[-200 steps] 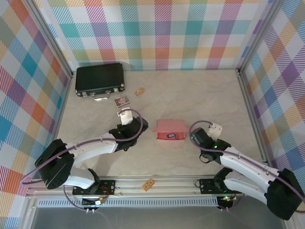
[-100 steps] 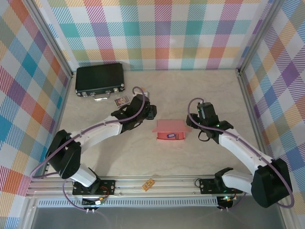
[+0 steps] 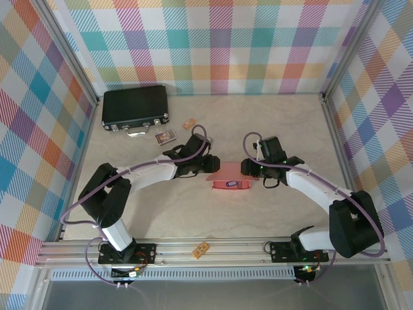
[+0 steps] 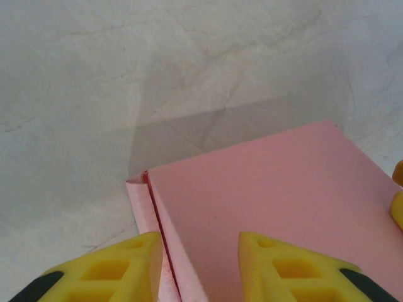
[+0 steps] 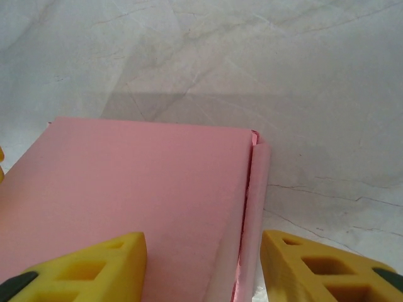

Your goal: Fold the paper box

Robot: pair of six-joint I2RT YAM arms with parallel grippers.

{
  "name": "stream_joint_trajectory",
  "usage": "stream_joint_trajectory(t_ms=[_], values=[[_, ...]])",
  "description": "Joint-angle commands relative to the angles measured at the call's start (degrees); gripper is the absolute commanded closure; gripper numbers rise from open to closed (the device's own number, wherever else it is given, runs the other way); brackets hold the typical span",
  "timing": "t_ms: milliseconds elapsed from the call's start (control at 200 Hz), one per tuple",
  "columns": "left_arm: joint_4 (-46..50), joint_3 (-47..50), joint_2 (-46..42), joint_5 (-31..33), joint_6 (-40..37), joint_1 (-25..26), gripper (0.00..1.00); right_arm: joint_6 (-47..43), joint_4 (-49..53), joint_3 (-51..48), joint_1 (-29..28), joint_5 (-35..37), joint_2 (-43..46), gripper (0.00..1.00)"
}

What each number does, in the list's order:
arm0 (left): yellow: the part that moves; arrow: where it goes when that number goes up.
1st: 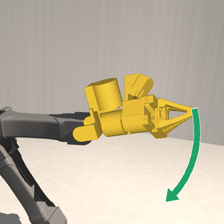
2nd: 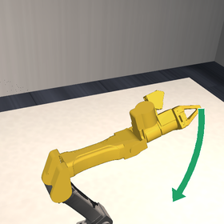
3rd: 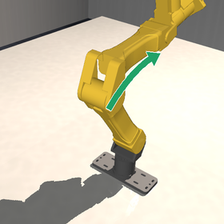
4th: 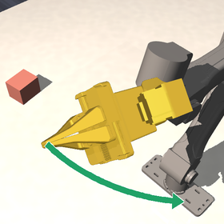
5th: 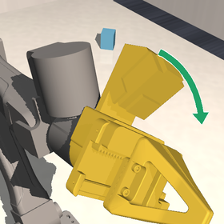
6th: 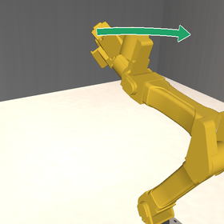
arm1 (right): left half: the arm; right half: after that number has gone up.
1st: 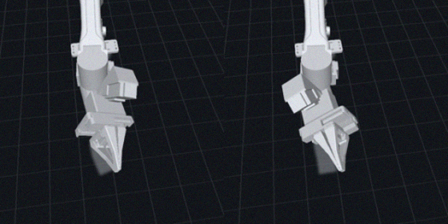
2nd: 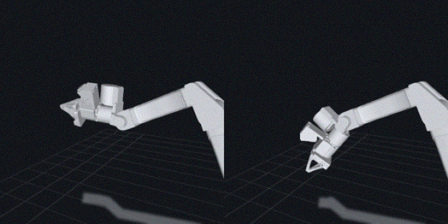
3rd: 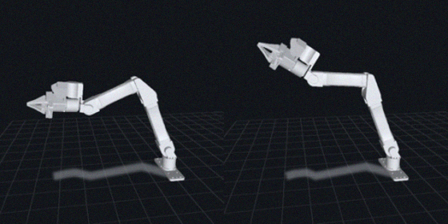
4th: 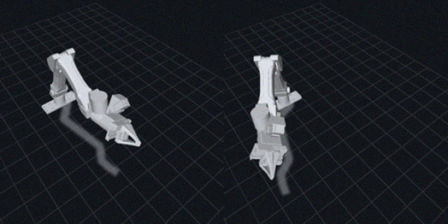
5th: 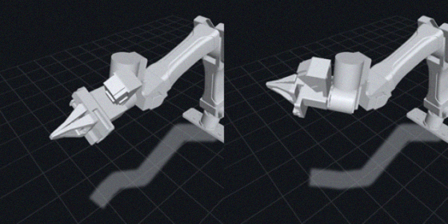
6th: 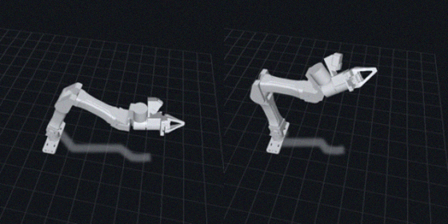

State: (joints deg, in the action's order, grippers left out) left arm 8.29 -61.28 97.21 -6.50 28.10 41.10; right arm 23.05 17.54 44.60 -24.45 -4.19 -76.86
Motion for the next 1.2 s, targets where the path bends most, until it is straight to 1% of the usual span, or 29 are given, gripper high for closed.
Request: stream_joint_trajectory(t_ms=[0,125,265,400,545,665,755,870,970,1045,1090,1195], values=[[-1.8,2.3,1.7,-2.6,2.3,-0.4,0.64,-0.1,-0.2,-1.4,0.0,-0.6,-1.5,0.49],[-3.9,4.3,3.0,-3.7,4.2,-0.1,0.64,0.3,-0.1,-2.2,-0.1,-0.1,-3.7,0.51],[-4.9,5.7,4.1,-3.3,5.4,0.8,0.64,0.6,-1.1,-2.5,-0.2,-0.7,-6.3,0.54],[-5.2,6.5,4.2,-1.8,6.9,1.9,0.65,0.4,-2.1,-1.7,-0.4,-2.5,-8.7,0.58],[-4.7,8.6,2.9,1.1,11.0,3.1,0.67,-1.3,-2.3,0.9,-0.9,-4.3,-12.4,0.61],[-3.0,11.5,0.7,4.0,16.2,3.8,0.67,-4.5,-0.9,5.4,-1.6,-5.6,-16.9,0.61],[-3.5,14.7,-2.4,5.1,19.5,4.3,0.66,-7.7,0.9,9.8,-2.2,-6.0,-21.0,0.61],[-6.3,18.5,-6.3,4.5,22.1,5.6,0.63,-11.3,3.6,16.1,-3.5,-6.5,-26.3,0.61],[-6.8,20.1,-7.9,3.8,23.5,6.6,0.61,-13.4,5.8,21.8,-4.8,-4.5,-30.4,0.60],[-6.5,21.0,-9.4,4.0,24.0,7.2,0.60,-13.4,7.2,25.1,-5.0,-2.6,-32.1,0.58],[-5.5,21.4,-10.7,4.8,24.0,7.2,0.58,-13.1,7.8,26.6,-5.0,-1.2,-32.2,0.54],[-0.8,21.4,-15.2,8.5,23.2,7.3,0.50,-12.7,9.0,28.6,-4.9,1.8,-30.8,0.52]])
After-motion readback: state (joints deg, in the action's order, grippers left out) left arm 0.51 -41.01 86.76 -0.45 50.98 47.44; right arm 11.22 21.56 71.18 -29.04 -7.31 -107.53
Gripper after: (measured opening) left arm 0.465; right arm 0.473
